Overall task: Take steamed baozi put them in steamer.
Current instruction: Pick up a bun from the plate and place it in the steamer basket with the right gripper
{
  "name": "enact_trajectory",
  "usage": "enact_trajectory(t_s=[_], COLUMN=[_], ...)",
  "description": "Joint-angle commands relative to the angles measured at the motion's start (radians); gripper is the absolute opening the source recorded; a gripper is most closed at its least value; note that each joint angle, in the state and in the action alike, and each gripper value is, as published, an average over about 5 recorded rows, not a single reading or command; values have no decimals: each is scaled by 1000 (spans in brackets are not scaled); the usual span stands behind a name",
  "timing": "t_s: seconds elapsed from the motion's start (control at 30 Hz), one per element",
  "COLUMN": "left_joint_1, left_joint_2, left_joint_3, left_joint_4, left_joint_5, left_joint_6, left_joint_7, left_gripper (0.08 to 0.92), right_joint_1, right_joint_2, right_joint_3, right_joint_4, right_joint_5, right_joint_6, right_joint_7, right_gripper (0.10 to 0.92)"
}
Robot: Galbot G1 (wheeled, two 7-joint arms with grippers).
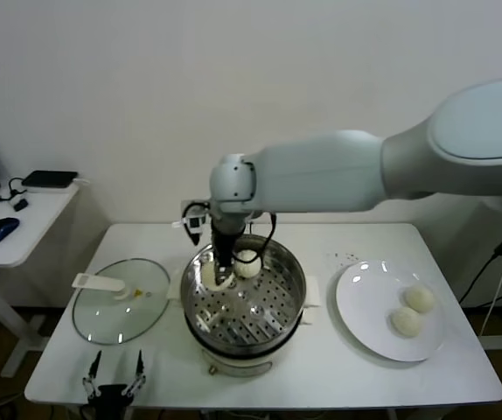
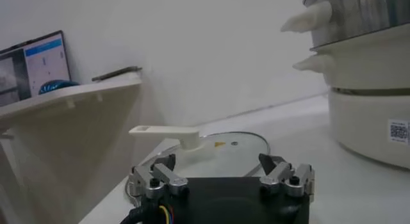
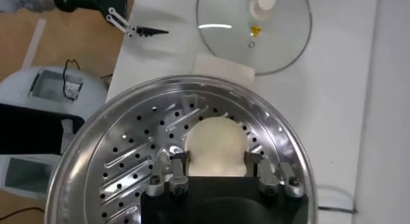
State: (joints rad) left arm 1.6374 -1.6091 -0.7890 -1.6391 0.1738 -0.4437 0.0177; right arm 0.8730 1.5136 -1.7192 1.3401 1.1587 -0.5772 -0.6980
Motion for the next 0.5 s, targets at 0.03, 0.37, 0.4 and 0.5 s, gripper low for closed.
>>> enact_trajectory(t_s=[0.03,0.37,0.4,0.5], left_joint_1=[0,0,0,1], left_joint_2=[-25,-26,-26,-26], left_joint_3=[1,4,4,4], left_joint_4=[1,2,2,1], left_joint_5=[-1,0,0,1], left_joint_6=[0,0,0,0], left_joint_7=[0,1,1,0], left_gripper=[823,823,823,823], right_joint_1=[-64,-71,-71,-63], right_joint_2=[51,44,42,32], right_joint_3=[-6,-19,-16,-3], right_joint_4=[-41,-25,-25,-24], right_joint_5=[-37,-44,-42,-35], right_joint_6=[-10,-10,-9,-5], right_joint_7=[15,22,23,21], right_gripper=[592,610,616,669])
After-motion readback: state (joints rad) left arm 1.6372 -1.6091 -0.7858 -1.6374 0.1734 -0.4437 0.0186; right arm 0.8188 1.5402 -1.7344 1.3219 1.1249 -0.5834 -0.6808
